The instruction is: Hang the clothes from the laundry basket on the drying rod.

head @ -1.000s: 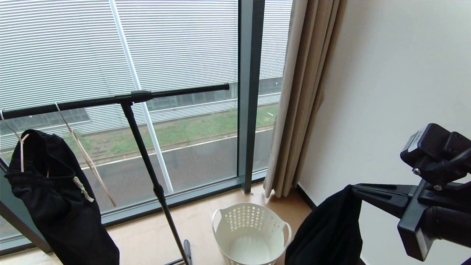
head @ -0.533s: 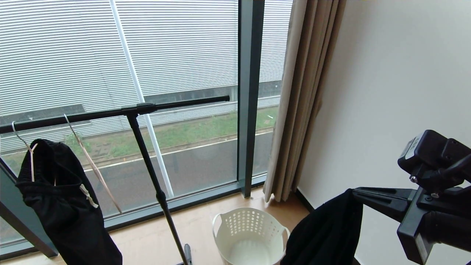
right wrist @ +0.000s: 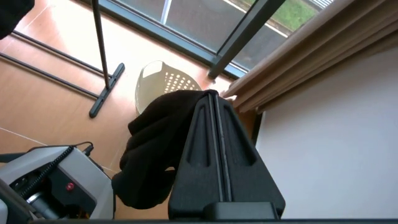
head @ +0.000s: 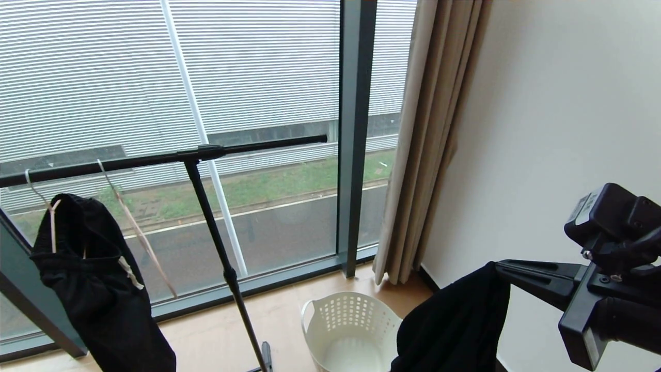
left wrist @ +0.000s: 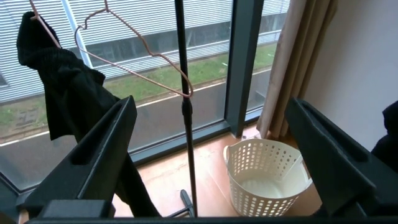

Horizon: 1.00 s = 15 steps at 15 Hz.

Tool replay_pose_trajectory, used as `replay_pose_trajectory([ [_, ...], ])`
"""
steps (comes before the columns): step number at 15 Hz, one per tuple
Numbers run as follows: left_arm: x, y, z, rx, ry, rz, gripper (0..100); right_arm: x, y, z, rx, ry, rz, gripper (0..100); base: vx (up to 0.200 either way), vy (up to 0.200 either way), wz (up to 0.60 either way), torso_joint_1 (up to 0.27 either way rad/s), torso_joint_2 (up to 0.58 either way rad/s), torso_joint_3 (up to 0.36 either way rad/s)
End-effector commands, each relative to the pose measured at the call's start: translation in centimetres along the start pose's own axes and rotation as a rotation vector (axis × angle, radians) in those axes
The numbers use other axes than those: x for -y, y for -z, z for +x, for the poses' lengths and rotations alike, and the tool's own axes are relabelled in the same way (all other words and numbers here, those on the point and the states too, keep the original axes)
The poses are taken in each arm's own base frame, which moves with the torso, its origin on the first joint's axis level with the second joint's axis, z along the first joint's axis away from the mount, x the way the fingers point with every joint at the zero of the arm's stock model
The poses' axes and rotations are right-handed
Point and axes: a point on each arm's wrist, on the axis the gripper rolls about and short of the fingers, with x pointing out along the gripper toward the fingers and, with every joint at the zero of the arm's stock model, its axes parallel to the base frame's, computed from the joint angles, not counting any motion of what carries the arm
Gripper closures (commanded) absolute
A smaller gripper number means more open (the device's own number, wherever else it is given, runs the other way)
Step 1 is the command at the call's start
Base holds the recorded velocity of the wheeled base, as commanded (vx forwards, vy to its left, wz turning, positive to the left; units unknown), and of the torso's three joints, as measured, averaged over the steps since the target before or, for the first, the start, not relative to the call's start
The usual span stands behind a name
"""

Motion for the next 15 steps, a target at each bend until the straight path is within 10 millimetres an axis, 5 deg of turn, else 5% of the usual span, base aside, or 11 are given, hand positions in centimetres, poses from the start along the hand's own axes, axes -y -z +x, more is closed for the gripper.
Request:
replay_pose_trajectory([
  [1,0.0,-0.01,0.01,-0.001,0.0,0.0,0,-0.03,0.05,0.07,-0.003,-0.001,-0.001,100,0.0,0.0,0.6,0.002,0.0,0.007],
  [7,0.0,-0.01,0.01,-0.001,0.0,-0.003,0,-0.05,0.2,0.13,-0.008,0.0,-0.002,100,0.0,0.0,0.3,0.005,0.0,-0.003],
  [15,0.0,-0.01,0.01,-0.001,0.0,-0.004,0,0.09,0.33,0.21,-0.013,0.008,0.001,100,-0.05,0.2,0.0,-0.002,0.0,0.002],
])
